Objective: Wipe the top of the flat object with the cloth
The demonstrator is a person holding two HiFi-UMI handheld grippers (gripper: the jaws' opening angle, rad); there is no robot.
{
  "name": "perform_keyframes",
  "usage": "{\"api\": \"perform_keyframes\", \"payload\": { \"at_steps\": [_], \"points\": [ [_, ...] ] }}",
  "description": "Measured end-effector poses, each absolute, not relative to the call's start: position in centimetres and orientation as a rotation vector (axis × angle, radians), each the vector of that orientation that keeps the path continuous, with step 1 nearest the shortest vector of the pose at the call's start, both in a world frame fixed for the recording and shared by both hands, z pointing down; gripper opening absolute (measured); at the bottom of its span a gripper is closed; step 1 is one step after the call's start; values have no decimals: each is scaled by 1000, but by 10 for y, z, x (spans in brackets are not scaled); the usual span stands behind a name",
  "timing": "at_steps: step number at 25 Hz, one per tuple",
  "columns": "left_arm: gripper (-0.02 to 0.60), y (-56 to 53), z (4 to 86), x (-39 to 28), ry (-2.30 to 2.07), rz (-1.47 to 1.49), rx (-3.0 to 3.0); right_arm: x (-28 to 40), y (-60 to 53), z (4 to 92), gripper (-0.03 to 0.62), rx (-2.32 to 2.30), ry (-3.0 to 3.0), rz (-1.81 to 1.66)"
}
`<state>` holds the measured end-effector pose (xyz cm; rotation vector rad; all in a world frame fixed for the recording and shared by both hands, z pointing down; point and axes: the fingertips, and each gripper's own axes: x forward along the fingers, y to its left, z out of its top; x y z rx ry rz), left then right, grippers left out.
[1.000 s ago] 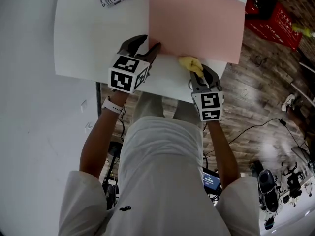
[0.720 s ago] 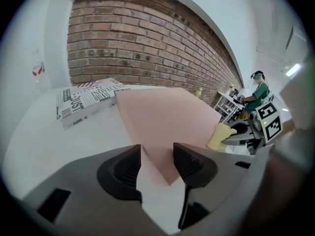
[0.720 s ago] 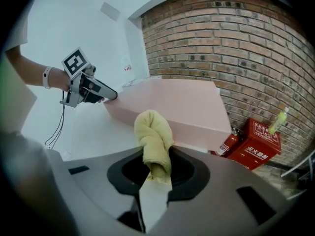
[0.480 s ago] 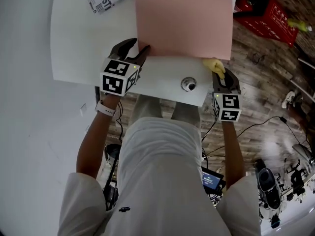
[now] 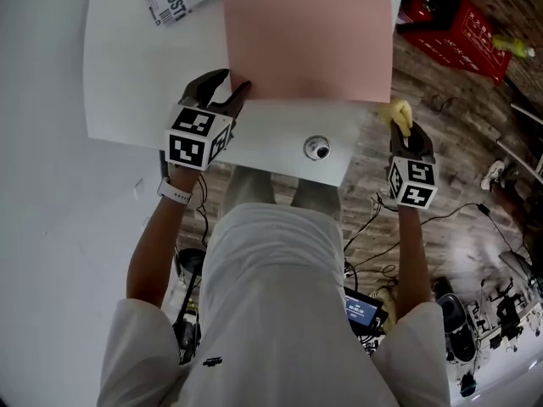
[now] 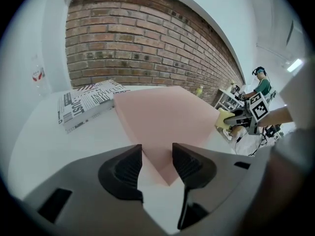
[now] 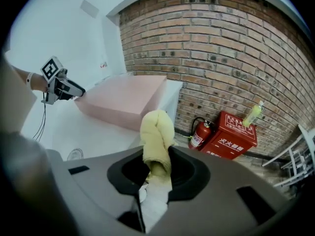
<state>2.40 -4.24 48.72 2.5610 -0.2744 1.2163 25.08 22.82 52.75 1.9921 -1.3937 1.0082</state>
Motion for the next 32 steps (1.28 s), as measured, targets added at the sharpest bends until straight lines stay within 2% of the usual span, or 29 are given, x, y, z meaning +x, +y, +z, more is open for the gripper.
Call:
{"api": "perform_keyframes", "payload": {
  "at_steps": [6, 8, 10, 13, 16, 32],
  "points": [
    [194, -33, 454, 42, -252, 1088, 2617, 272, 212, 518, 92, 2003, -1427, 977],
    [155, -24, 450, 55, -205, 1076, 2649, 275, 205, 515, 92, 1984, -1451, 970],
    [91, -18, 453, 65, -172, 1116, 2673, 277, 198, 513, 92, 1966, -1476, 970],
    [21, -10, 472, 70, -106, 1310, 2687, 276, 190, 509, 92, 1918, -1519, 971],
    [18, -2, 486, 68, -45, 1496, 2696, 275, 185, 509, 92, 1878, -1561, 998],
    [18, -1, 491, 68, 71, 1450, 2597, 301, 121, 503, 92, 1688, -1744, 1036]
  ]
}}
